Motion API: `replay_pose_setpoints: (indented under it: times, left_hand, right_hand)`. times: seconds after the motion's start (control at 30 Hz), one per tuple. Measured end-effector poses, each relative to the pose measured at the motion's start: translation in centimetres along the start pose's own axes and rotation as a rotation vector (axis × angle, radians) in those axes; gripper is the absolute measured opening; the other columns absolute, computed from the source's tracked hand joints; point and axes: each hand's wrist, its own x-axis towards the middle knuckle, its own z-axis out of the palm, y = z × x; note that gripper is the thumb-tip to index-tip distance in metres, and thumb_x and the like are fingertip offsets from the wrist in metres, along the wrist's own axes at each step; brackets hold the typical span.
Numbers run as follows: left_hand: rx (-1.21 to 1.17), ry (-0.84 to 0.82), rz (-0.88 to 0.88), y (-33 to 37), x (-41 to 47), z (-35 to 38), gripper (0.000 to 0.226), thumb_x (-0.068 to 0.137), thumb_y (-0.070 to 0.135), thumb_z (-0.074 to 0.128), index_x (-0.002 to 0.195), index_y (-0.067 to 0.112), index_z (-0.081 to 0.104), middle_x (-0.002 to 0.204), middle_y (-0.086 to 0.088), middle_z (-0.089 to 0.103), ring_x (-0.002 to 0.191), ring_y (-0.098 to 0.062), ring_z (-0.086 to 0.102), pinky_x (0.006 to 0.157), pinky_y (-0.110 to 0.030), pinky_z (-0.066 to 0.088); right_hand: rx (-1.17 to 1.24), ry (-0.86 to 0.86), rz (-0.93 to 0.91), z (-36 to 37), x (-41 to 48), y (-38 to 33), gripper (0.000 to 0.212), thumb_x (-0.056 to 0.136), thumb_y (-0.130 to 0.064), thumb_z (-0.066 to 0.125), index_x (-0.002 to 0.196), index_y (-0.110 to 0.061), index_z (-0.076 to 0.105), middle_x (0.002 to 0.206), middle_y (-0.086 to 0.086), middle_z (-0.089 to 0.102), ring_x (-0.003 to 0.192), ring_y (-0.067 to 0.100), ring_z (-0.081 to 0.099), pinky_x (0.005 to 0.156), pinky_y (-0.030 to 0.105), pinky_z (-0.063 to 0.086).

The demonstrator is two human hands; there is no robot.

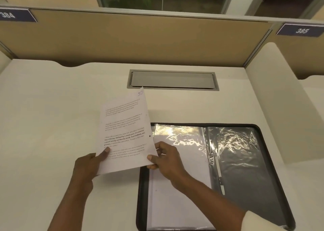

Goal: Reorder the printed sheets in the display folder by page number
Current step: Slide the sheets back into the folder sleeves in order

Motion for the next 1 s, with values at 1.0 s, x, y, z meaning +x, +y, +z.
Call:
replay_pose_setpoints:
  times: [1.0]
  left_hand:
    - [0.374, -0.389, 0.305, 1.1, -25.6, 23.2, 0.024, 0.095, 0.013, 0.078, 0.113, 0.028, 0.073, 0.099, 0.009, 0.082, 0.083, -0.021, 0.081, 0.08, -0.048, 0.065]
  right_hand:
    - [-0.941, -0.235, -0.312, -35.2, -3.1, -4.9, 0.077, 0.071, -0.044, 0.094, 0.137, -0.036, 0.054, 0.125, -0.017, 0.065, 0.111, 0.008, 0.063, 0.091, 0.032, 0.058]
